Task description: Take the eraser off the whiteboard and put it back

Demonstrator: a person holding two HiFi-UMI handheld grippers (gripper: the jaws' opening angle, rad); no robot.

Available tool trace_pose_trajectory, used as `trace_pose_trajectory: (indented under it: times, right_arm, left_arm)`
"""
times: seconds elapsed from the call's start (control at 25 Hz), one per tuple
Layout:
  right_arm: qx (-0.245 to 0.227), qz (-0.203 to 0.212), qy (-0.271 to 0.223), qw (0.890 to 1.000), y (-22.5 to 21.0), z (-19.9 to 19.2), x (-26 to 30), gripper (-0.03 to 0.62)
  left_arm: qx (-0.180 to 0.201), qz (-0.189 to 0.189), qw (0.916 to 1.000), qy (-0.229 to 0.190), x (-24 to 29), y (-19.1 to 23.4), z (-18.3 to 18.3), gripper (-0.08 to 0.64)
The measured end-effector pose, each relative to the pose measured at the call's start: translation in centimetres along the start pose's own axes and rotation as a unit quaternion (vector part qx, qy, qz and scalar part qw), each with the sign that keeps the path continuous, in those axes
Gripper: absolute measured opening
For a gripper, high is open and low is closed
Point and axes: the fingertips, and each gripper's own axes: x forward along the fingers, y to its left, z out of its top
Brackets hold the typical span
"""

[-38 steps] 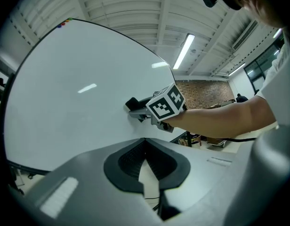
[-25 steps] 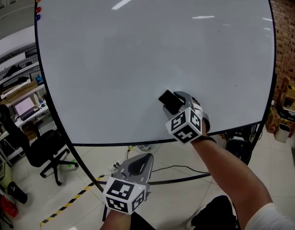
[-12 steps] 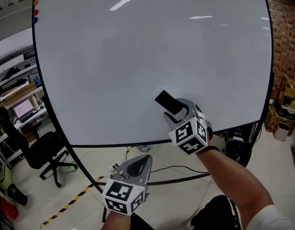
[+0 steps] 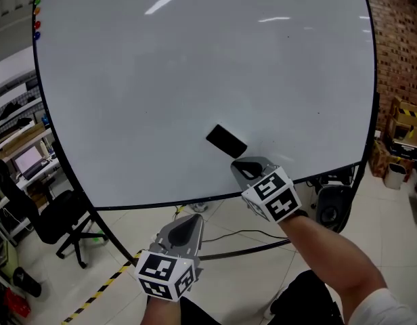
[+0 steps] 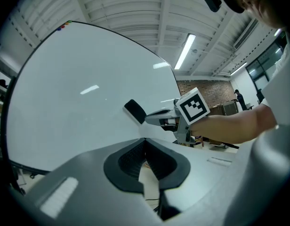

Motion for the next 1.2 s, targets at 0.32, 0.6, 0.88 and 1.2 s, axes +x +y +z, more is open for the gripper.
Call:
trace_pose_trajectory:
  times: [0.32,0.6,0.88,1.2]
  right_arm:
    - [0.32,0.11,-0.076,0.938,0.3,-1.0,-4.4,0.002]
    - [0.362,0.138,-0.092,0.917,-0.2,-1.4,-7.7,0.002]
    - [0.276,0.124,-0.074,0.95,1.4,-2.0,-12.1,0.002]
    - [0.187,0.075,-0.044,0.979,1.6,-3.5,-14.0,0.002]
  left_arm:
    - [-0.02,0.006,0.9998,0.0,-0.7,0.8,-0.2,0.017]
    - [-0.03,-0.009,0.9995,0.004,-0.2,-0.5,0.1,0.017]
    - [-0.004,-0.007,0.9998,0.019,-0.7,-1.6,0.1,0.017]
    - [0.015,-0.005,0.9995,0.028,-1.2,-1.9,0.5,0.017]
